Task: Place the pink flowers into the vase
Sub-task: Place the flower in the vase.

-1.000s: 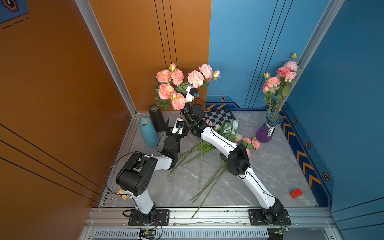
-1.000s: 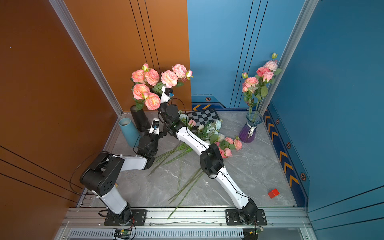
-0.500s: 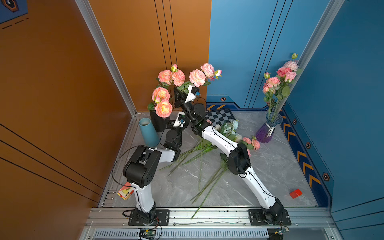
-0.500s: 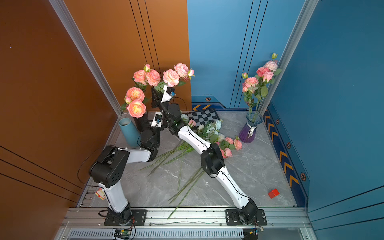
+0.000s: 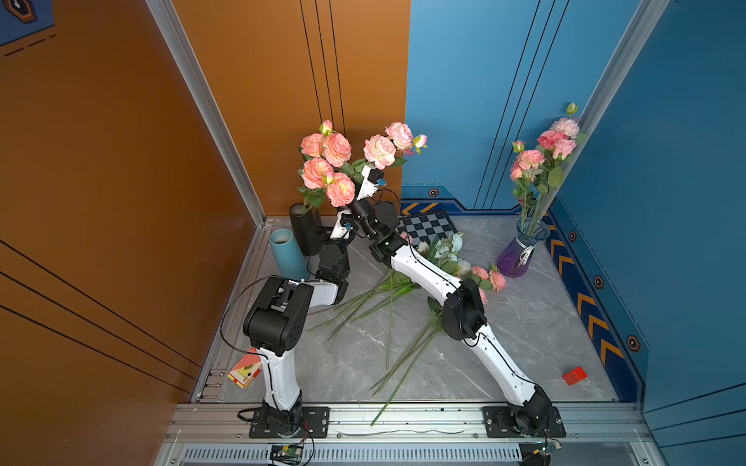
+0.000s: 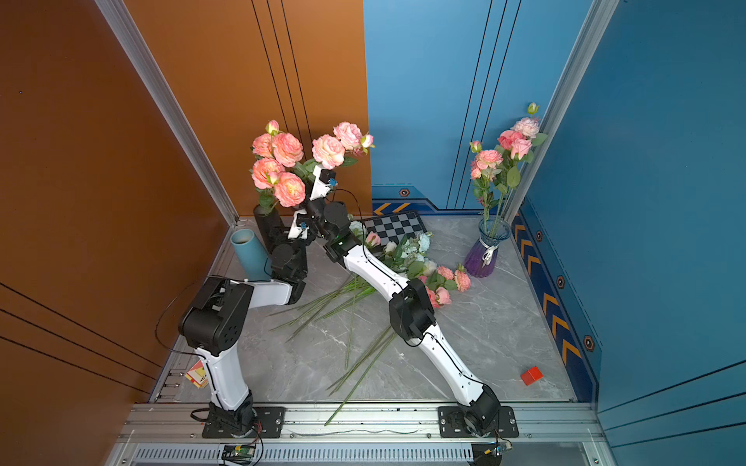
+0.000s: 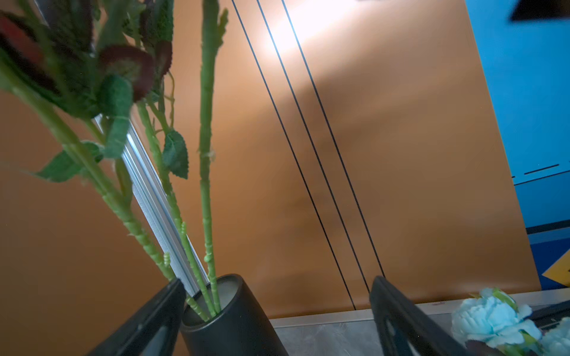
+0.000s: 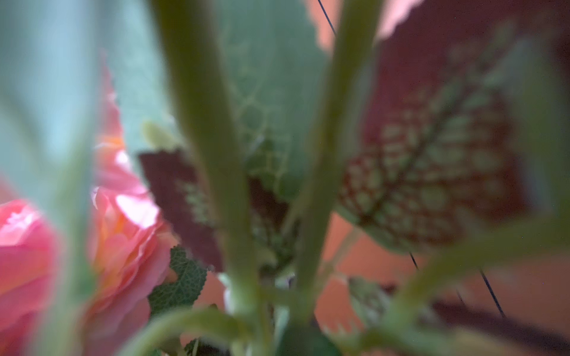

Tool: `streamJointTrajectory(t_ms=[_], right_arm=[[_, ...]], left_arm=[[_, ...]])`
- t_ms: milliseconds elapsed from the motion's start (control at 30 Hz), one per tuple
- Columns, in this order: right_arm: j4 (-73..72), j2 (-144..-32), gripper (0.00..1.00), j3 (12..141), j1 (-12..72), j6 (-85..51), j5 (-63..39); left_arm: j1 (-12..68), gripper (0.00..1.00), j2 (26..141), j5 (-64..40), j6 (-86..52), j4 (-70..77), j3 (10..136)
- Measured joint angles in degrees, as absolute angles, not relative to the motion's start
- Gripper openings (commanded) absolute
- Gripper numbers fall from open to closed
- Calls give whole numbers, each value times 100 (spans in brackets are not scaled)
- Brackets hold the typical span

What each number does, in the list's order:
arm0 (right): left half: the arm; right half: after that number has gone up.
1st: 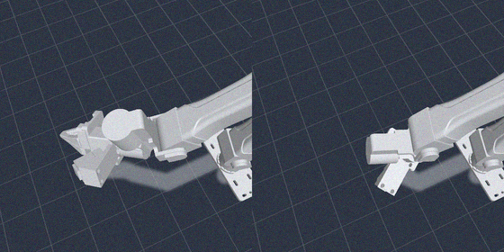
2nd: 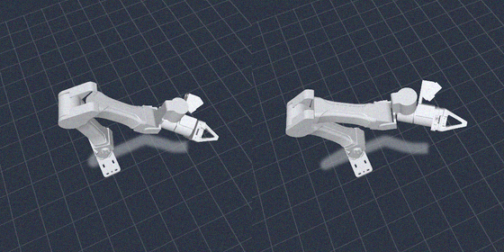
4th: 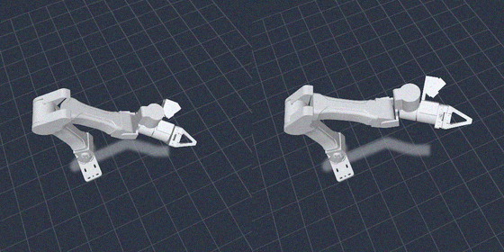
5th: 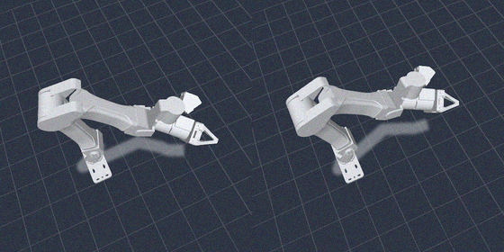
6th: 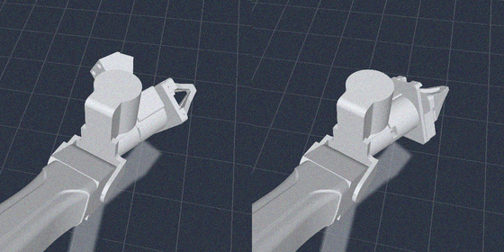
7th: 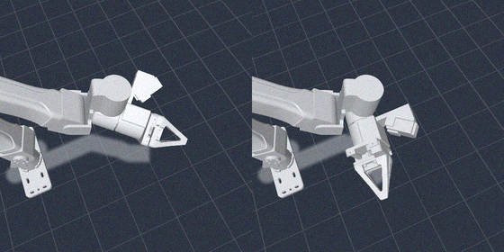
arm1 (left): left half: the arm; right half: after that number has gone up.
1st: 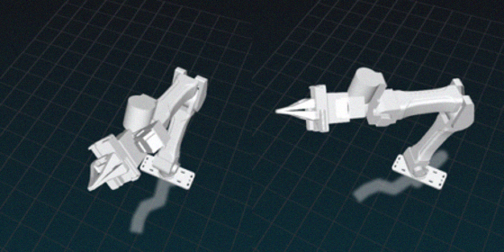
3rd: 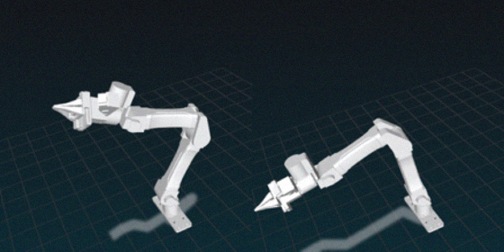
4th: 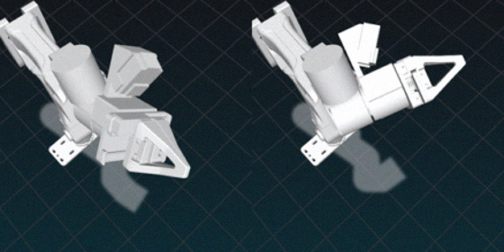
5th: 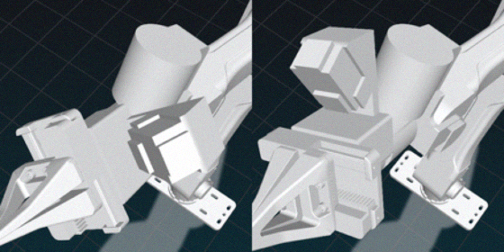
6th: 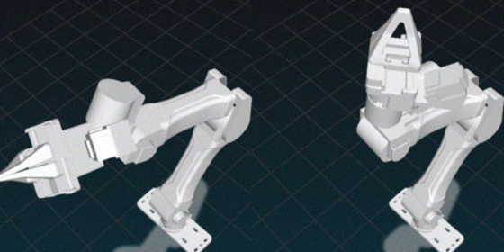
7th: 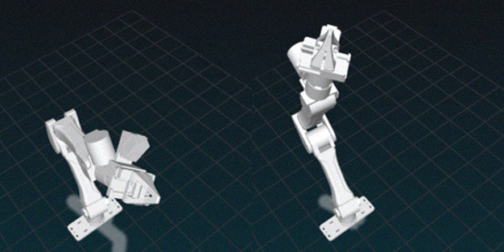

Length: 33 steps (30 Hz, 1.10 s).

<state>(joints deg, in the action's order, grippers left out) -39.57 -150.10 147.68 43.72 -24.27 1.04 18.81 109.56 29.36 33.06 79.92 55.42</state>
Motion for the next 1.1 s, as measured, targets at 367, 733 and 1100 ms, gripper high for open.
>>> streamJointTrajectory(t_ms=[367,733,1100], right_arm=[[-3957,-15010,15,14768,4359,-2427,58],[-3955,-15008,15,14768,4351,-2427,30],[-3927,-14947,15,14768,4344,-2425,16]], left_arm=[[1841,88,10901,2910,3616,7994,5450],[1800,87,10733,2692,3981,8001,5225],[1723,82,10676,2659,4338,7999,5201]])
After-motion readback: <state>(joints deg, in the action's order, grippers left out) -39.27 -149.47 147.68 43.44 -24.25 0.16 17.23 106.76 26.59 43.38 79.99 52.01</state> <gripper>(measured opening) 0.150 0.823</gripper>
